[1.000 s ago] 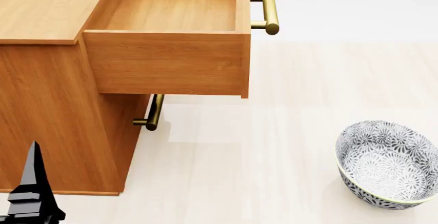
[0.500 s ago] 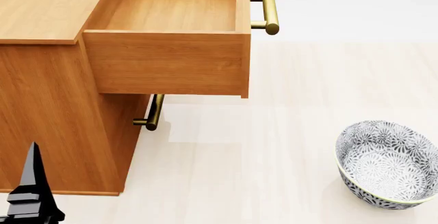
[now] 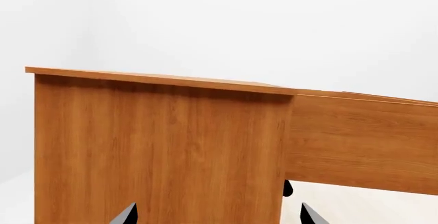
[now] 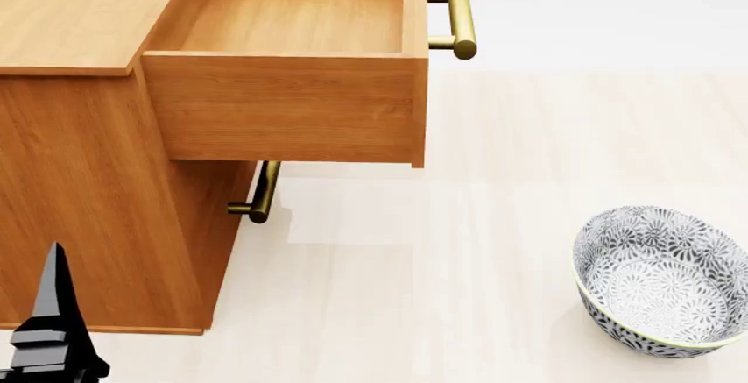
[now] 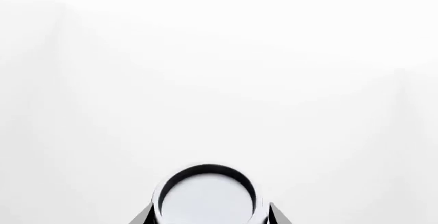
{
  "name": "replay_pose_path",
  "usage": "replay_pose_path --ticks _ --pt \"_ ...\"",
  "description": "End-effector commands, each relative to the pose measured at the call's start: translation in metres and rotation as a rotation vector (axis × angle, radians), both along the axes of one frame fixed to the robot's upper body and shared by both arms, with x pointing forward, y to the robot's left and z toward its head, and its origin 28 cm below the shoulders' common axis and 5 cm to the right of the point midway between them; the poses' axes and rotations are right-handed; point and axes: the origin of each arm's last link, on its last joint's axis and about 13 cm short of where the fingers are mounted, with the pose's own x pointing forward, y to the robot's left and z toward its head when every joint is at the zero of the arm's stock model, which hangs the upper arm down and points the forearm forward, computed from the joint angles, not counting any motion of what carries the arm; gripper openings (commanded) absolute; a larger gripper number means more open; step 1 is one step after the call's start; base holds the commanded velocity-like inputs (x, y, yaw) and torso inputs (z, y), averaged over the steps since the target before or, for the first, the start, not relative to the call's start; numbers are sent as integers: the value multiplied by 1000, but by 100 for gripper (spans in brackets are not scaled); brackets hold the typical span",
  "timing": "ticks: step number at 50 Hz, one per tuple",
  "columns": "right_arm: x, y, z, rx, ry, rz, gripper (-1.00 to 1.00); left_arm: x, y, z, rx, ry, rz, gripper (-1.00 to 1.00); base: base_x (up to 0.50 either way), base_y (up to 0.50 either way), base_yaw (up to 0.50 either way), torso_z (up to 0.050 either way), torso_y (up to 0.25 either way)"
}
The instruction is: Put the ketchup in the top drawer of the cabinet.
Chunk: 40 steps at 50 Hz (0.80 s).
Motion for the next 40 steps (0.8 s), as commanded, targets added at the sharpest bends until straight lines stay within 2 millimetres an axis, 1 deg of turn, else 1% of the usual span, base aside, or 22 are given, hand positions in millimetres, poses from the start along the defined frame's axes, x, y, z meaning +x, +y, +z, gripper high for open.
replay_pose_path --ticks 1,3,5,9,20,26,30,40 --pt "27 8 0 -18 39 8 -100 0 -1 1 3 0 2 100 0 0 0 0 0" --pt "32 10 0 -23 51 12 -100 0 -2 1 3 0 1 100 0 0 0 0 0" --pt "36 11 5 -23 58 15 -100 0 -2 2 3 0 1 100 0 0 0 0 0" --pt "46 17 5 -36 80 44 -100 0 -2 2 6 -1 1 100 0 0 0 0 0" --pt "72 35 -7 -112 165 124 -100 0 -3 2 9 0 5 100 0 0 0 0 0" --pt "89 45 -12 -108 209 159 -100 0 -3 3 9 -1 6 100 0 0 0 0 0" --pt "96 49 -16 -128 230 169 -100 -1 -3 3 7 -1 7 100 0 0 0 0 0" --pt "118 58 -18 -81 294 201 -100 -2 -4 3 7 -4 9 100 0 0 0 0 0"
